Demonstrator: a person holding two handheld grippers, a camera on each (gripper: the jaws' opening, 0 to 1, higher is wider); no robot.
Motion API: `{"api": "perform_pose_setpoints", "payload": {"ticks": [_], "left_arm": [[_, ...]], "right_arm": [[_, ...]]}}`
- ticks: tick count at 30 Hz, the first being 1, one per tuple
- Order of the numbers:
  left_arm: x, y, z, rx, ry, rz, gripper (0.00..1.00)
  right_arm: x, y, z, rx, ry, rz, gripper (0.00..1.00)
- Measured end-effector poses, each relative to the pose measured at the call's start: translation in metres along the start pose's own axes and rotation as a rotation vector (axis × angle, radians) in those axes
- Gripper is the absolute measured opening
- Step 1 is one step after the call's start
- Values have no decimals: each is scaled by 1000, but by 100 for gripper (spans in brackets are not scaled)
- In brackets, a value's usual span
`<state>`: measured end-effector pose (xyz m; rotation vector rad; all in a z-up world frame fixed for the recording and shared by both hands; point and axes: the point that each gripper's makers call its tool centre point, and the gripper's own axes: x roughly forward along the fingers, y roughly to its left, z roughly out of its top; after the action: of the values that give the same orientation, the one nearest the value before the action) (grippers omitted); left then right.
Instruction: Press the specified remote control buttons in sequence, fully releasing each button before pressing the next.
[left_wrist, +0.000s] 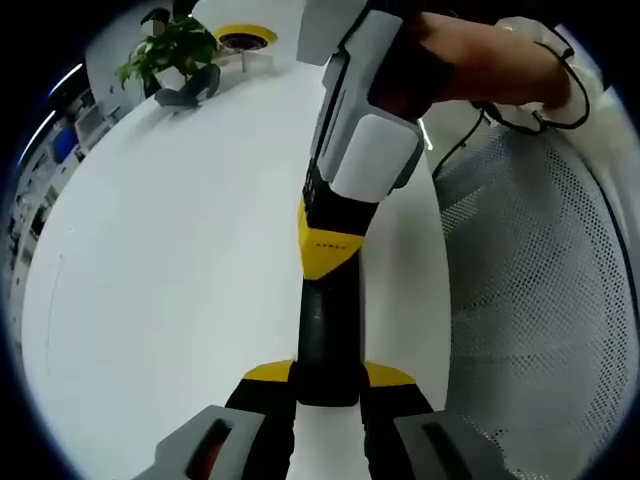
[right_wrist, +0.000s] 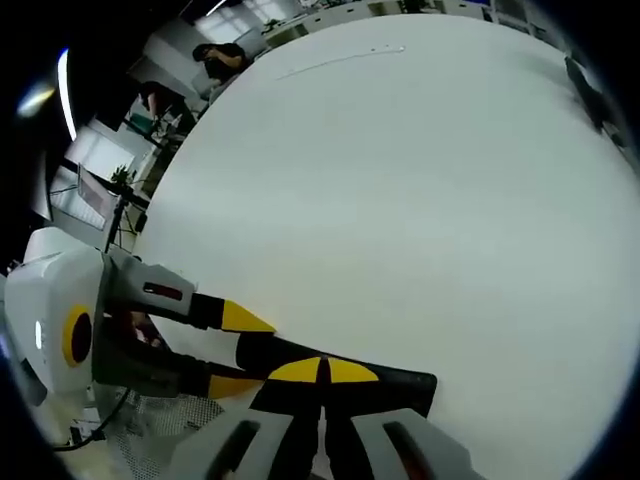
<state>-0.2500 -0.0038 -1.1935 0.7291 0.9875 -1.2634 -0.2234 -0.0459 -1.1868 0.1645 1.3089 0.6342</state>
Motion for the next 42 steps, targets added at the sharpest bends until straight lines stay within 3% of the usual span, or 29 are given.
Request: {"api": "perform_pose_setpoints", "payload": {"ticks": [11, 17, 25, 42], "left_arm": [[0, -1, 0, -3, 4, 9, 22], [0, -1, 0, 10, 18, 17, 22], [1, 0, 0, 31, 41, 24, 22], [1, 0, 0, 24, 46, 18, 22]], "right_arm": [[0, 1, 0, -8, -14, -12, 0], [-2, 2, -2, 10, -30, 15, 0], [-6, 5, -8, -22, 12, 3, 0], [-9, 6, -11, -16, 28, 19, 0]]}}
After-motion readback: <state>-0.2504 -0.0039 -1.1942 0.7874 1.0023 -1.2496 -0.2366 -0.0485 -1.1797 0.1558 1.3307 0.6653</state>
